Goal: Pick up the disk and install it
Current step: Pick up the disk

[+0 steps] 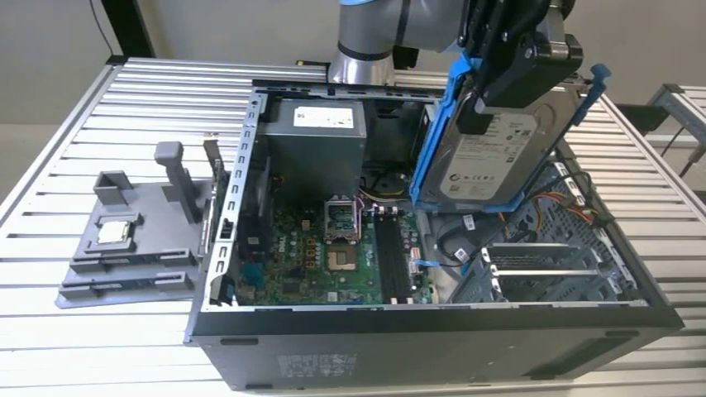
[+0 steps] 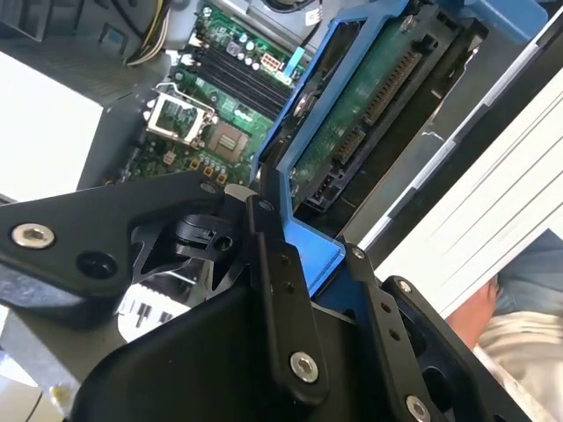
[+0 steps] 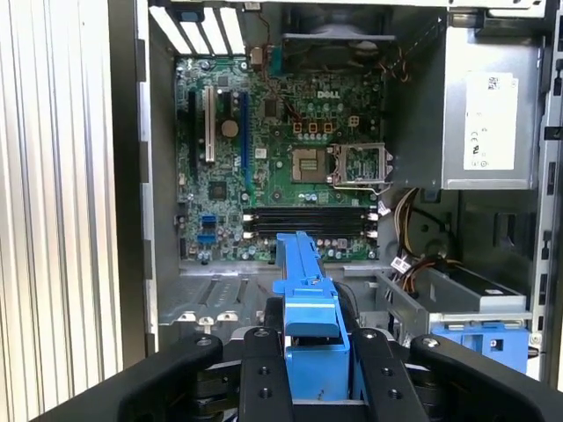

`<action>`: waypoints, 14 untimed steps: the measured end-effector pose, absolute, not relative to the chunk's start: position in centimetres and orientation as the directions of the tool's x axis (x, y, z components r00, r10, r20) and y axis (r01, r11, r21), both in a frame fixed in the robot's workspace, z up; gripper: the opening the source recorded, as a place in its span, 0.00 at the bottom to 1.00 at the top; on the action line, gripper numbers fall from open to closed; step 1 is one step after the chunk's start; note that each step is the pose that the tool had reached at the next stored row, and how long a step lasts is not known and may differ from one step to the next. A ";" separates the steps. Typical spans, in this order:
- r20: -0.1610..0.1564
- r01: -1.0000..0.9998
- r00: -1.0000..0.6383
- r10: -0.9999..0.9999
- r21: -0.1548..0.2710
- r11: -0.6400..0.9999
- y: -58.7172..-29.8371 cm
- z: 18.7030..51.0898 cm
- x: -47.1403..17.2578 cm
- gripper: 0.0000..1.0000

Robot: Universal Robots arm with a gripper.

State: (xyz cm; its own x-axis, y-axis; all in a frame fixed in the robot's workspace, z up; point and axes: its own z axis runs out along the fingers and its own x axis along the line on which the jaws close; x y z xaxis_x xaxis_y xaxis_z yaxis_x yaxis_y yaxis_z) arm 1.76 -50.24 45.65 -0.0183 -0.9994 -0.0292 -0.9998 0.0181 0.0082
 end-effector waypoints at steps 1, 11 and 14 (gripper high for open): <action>-0.029 -1.000 -0.018 -0.999 0.008 0.018 -50.3 45.7 1.9 0.00; -0.029 -1.000 -0.018 -0.999 0.008 0.018 -51.5 46.3 2.8 0.00; -0.029 -1.000 -0.018 -0.999 0.009 0.018 -52.1 46.3 3.6 0.00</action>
